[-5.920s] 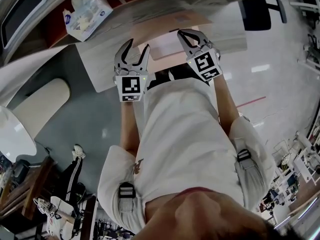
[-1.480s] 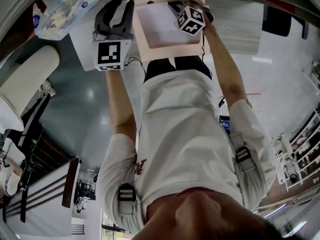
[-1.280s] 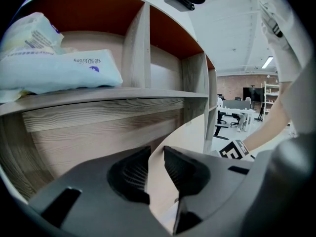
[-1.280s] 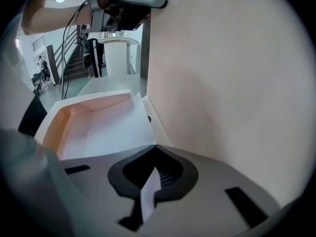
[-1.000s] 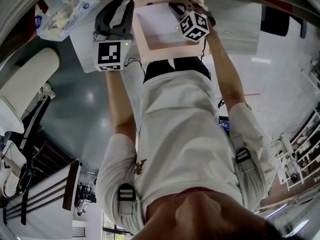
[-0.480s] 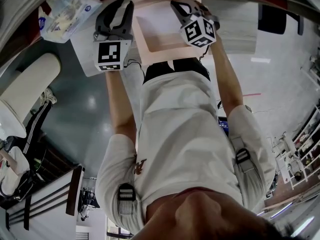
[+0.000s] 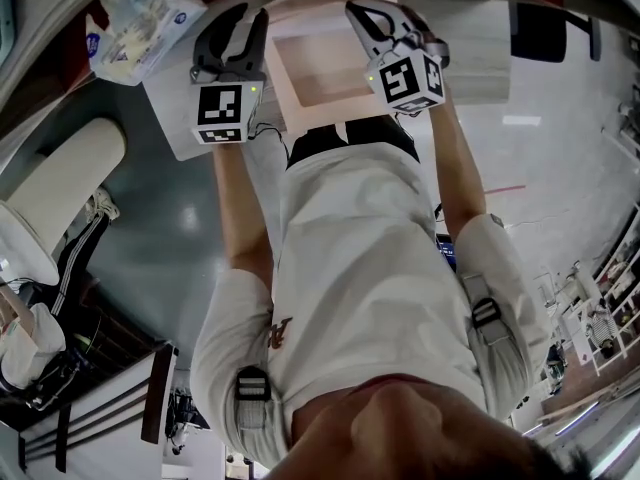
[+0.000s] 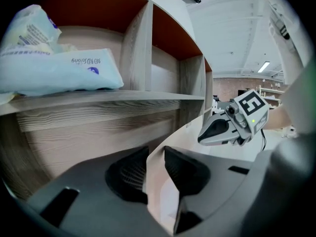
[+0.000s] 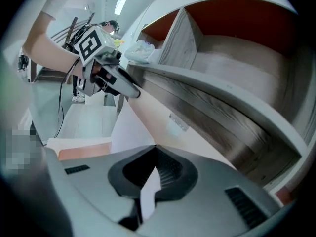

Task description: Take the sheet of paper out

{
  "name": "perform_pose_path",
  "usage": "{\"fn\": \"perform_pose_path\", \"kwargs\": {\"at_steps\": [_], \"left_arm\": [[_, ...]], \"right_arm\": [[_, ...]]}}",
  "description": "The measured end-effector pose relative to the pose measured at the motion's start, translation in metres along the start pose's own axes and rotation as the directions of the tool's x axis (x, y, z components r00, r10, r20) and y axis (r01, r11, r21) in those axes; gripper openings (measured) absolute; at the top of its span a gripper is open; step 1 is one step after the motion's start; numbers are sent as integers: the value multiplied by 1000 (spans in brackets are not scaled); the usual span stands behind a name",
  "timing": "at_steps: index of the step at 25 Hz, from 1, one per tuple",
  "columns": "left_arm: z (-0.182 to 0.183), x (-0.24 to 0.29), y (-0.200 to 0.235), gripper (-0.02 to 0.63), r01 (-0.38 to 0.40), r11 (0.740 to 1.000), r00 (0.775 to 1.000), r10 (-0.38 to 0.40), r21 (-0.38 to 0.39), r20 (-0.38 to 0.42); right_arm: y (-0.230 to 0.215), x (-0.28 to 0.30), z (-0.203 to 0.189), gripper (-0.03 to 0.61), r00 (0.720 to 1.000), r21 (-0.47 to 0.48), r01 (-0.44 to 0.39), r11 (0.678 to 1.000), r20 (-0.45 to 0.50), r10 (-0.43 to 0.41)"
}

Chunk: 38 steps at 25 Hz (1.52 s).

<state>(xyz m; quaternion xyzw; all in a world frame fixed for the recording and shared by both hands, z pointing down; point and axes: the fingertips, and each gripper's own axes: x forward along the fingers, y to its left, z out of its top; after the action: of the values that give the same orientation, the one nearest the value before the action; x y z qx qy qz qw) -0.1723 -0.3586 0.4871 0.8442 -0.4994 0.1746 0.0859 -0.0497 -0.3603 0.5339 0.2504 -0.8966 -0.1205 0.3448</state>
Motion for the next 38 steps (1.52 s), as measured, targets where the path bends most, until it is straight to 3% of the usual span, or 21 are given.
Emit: {"fn": "perform_pose_path", "kwargs": {"at_steps": [13,24,38], "left_arm": [[-1,-32,-20,123,28,999,1000,-27,-31,10],[40,-80,-23,123,3,998,990,6,-59,140],[93,-133,-24,121,-30,999,966,41,-43,257]], "right_arm": [[-6,-61,57,17,993,-10,108,994,49,-108],[-17,-114,104,18,974,-47,198,979,119,-191],[-53,-187,168,18,923,-32,338,940,206,-325]]}}
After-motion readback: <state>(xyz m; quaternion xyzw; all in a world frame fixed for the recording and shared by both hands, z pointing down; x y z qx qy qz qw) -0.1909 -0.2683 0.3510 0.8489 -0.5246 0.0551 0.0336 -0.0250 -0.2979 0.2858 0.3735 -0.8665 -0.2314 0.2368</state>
